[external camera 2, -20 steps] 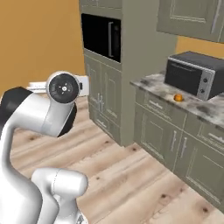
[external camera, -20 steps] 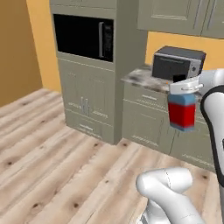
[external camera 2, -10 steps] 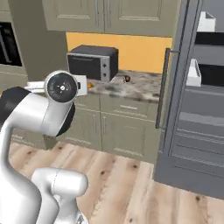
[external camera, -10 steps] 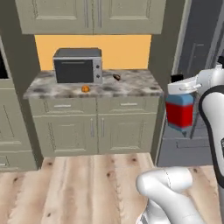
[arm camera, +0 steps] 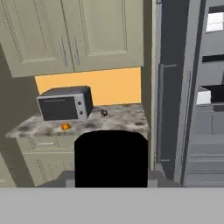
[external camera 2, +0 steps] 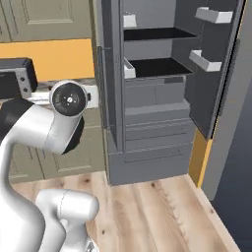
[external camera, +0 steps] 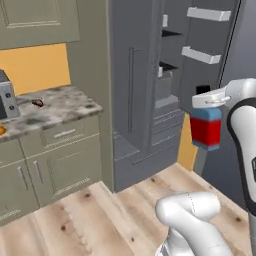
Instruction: Place the liquor on the top shelf of the fridge to keep it out of children's reach, and place the orange and potato on lower shelves for easy access.
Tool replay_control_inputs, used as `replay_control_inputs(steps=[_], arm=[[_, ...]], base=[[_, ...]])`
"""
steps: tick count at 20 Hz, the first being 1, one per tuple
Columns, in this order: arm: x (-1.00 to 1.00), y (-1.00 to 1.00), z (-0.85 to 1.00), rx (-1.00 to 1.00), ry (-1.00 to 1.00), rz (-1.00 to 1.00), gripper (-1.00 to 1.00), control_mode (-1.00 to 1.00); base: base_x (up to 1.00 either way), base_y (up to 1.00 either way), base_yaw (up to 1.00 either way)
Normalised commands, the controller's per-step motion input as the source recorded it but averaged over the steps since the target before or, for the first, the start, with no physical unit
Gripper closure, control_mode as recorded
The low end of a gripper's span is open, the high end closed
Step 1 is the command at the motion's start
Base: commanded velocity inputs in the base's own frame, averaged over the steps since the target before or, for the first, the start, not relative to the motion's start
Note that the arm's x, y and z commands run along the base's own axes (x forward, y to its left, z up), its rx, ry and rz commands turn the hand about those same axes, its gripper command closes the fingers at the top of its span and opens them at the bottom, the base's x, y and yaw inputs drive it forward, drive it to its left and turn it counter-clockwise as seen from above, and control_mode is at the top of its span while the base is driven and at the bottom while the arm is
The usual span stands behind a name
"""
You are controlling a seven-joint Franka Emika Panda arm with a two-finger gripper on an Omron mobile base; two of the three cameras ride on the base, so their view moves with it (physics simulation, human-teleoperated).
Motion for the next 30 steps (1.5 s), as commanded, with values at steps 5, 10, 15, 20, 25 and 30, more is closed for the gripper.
replay_control_inputs(steps=[5, 10, 15, 20, 25, 30], arm=[[0.00, 0.00, 0.00, 0.00, 0.00, 0.00, 1.00, 1.00], [0.00, 0.00, 0.00, 0.00, 0.00, 0.00, 1.00, 1.00], [0.00, 0.00, 0.00, 0.00, 0.00, 0.00, 1.00, 1.00], [0.00, 0.00, 0.00, 0.00, 0.00, 0.00, 1.00, 1.00], [0.00, 0.00, 0.00, 0.00, 0.00, 0.00, 1.00, 1.00], [0.00, 0.00, 0.00, 0.00, 0.00, 0.00, 1.00, 1.00]], base=[[0.31, -0.51, -0.63], [0.83, -0.71, -0.33], [0.91, -0.63, -0.09], [0.66, -0.08, 0.21], [0.59, 0.07, 0.54], [0.81, 0.05, 0.54]])
